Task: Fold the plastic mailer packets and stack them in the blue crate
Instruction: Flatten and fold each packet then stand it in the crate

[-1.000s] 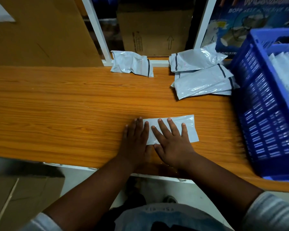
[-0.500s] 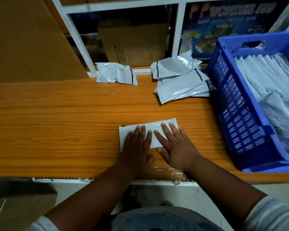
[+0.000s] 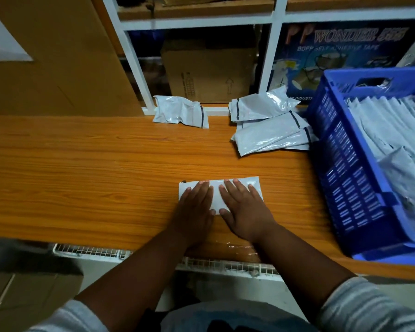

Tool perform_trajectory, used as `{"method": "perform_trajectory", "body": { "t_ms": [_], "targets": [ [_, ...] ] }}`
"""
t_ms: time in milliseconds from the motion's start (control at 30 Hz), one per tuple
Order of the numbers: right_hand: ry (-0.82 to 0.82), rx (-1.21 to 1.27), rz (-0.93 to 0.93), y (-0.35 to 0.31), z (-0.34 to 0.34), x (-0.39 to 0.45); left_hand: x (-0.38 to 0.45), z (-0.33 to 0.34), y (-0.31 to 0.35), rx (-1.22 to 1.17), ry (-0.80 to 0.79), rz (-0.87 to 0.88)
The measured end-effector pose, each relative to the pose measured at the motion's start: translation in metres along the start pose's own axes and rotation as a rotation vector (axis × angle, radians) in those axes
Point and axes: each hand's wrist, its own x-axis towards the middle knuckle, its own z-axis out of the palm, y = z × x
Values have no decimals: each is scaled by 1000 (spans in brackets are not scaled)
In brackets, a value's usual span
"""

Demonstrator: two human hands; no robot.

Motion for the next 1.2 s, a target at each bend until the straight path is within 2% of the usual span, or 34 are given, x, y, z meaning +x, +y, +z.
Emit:
{"method": "perform_trajectory", "body": {
  "t_ms": [167,267,333,400,467,567,700,900,1067,1133,1200],
  "targets": [
    [26,-34,173,40,-1,-26,-31,0,-39,6,9,-188],
    [18,0,248,42,-7,-31,-45,1,-53,29,-31,-232],
    [42,30,269,33,-14,-27,-43,-4,-49,-22,14,-234],
    [93,-1,163,14,-19,-15,-29,-9,-34,-87,73,-171],
    [75,2,-17,-9,-18,0,-6,-10,-13,-124,87,-54],
    [28,27,-131,-25,-5,15,18,-6,5,-181,-14,-18],
    [3,-16,-35,-3,2,11,2,5,-16,-34,-7,-46],
    [23,-33,213,30,-5,-16,-35,3,-47,-4,34,-209],
    [-44,5,336,37,-18,-28,-47,0,-56,-4,24,-266],
    [9,-8,243,29,-30,-22,-49,3,-58,-22,32,-269],
    [28,-30,36,11,-41,-3,-51,1,-59,-36,58,-262]
  ]
}}
